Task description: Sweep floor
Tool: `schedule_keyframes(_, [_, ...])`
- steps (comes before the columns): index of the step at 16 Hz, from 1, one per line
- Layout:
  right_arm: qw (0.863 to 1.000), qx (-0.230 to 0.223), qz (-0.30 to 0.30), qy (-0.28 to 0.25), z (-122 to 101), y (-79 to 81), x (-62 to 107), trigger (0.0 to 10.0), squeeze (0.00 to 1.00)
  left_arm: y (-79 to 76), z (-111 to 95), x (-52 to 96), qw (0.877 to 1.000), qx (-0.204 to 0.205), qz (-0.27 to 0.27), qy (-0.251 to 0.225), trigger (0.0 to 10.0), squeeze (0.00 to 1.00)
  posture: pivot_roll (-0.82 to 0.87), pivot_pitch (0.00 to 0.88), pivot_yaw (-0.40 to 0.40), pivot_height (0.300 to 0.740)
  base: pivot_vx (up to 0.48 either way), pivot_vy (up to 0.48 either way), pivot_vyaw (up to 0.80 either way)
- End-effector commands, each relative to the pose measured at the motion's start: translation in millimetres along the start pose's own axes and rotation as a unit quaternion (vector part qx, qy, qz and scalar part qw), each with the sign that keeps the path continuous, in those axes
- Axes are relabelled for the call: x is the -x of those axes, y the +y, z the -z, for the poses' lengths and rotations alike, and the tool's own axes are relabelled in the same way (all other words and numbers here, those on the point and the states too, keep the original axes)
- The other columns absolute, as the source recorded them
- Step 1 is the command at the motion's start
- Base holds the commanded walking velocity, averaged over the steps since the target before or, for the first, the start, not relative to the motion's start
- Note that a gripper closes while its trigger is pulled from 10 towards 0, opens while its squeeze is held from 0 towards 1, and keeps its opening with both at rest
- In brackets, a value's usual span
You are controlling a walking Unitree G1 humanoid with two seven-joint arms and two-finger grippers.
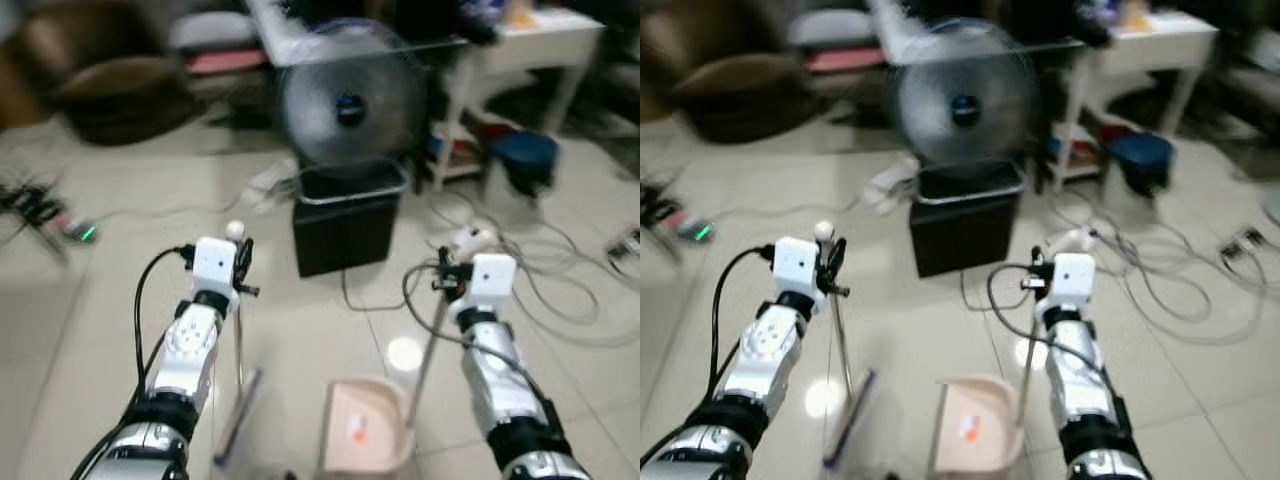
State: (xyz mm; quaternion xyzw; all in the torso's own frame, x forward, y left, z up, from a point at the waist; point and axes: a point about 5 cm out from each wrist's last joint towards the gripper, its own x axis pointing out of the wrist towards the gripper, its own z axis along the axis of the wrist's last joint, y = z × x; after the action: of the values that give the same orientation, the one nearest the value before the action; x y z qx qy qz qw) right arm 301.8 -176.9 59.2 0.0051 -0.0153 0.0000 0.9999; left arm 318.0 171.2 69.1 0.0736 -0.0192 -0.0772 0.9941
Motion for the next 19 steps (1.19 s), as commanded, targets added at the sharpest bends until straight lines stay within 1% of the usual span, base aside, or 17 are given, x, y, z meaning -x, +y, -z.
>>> schedule_keyframes(1, [1.000,-0.004,-0.006,-0.012,-5.8,5.7,-4.4,10.0,0.00,3.0,-6.5,-3.0,1.000,-0.009,0.000,-0.013,10.0,0.00,-0.10,0.000,0.062,0.740,0.000,-0.480,0.80])
schedule_keyframes(19, [1.000,-0.009,0.003,-0.009,-3.4,6.2,-4.4,10.0,0.00,7.9,-8.7,-3.6,1.000,-0.015,0.004,-0.014,10.0,0.00,-0.10,0.000,0.071,0.740,0.000,-0.480,0.80])
